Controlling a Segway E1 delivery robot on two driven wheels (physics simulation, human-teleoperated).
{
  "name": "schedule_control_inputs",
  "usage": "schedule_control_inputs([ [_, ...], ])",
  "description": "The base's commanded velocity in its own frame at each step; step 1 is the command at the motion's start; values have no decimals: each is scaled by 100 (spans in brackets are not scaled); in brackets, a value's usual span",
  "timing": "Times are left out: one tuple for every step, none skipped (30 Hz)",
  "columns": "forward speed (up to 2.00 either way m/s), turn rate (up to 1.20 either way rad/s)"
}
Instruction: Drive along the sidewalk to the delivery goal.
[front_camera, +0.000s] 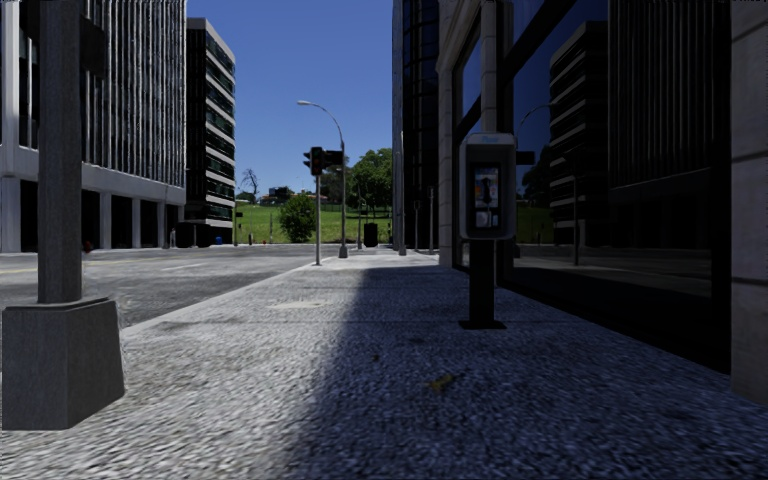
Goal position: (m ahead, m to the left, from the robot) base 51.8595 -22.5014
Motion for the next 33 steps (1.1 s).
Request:
schedule_control_inputs([
  [200,0],
  [200,0],
  [200,0],
  [200,0],
  [200,0],
  [200,0],
  [200,0],
  [200,0],
  [200,0],
  [200,0],
  [200,0],
  [200,0],
  [200,0],
  [200,0],
  [200,0],
  [200,0],
  [200,0],
  [200,0],
  [200,0],
  [200,0],
  [200,0],
  [200,0],
  [200,0],
  [200,0],
  [200,0],
  [200,0],
  [200,0],
  [200,0],
  [200,0],
  [200,0],
  [200,0],
  [200,0],
  [200,0],
])
